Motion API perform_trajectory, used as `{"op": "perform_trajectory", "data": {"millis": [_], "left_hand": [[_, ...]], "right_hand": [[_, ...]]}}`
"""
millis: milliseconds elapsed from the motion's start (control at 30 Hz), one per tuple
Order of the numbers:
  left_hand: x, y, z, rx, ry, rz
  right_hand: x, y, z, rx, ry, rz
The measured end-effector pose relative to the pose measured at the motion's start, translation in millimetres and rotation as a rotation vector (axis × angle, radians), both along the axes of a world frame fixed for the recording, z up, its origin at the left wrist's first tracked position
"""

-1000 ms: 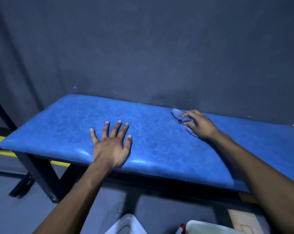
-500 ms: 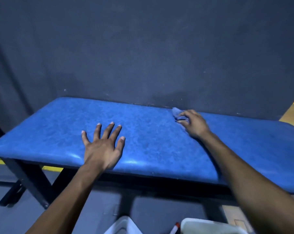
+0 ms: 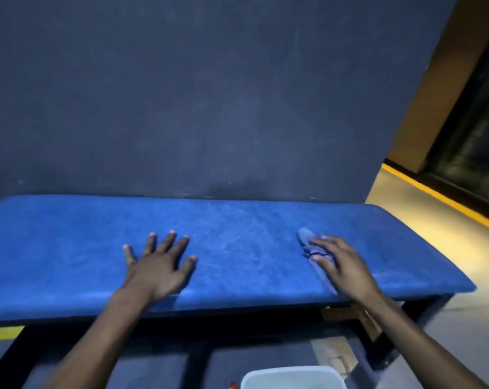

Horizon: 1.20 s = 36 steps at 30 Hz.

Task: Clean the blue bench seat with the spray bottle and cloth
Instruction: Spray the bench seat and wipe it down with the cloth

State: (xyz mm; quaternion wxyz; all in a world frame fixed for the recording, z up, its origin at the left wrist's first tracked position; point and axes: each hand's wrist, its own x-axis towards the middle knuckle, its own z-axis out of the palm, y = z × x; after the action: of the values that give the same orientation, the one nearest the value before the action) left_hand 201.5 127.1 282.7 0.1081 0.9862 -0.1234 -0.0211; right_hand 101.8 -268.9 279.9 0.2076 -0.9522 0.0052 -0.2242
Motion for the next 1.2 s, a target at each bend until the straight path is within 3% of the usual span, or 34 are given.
{"op": "perform_trajectory", "data": {"millis": [167, 267, 467, 633, 767, 933, 1067, 1200], "left_hand": [[3.0, -92.9, -6.5, -0.013, -0.030, -0.260], [11.5, -99.6, -12.7, -0.022, -0.039, -0.250], [10.7, -102.7, -16.5, -0.022, -0.075, -0.216], [11.1, -98.5, -17.9, -0.038, -0.073, -0.227], [11.1, -99.6, -19.0, -0.029, -0.075, -0.229], [9.7, -101.7, -18.3, -0.029, -0.092, -0.225], [8.8, -100.6, -19.3, -0.050, -0.102, -0.226], [9.5, -98.7, -19.5, -0.051, -0.097, -0.231]], "right_hand": [[42.6, -40.2, -0.5, -0.396, 0.179, -0.347], [83.1, -43.7, 8.0, -0.408, 0.269, -0.451], [122.7, -37.8, 9.8, -0.126, 0.235, -0.200], [50.3, -20.5, 5.3, -0.136, 0.125, 0.155], [17.1, -79.7, 4.0, -0.144, 0.083, 0.073], [87.7, -119.2, 11.5, -0.094, 0.117, -0.242], [128.0, -56.6, 13.1, -0.005, 0.114, -0.055], [69.7, -7.0, 11.0, -0.077, 0.109, 0.238]]}}
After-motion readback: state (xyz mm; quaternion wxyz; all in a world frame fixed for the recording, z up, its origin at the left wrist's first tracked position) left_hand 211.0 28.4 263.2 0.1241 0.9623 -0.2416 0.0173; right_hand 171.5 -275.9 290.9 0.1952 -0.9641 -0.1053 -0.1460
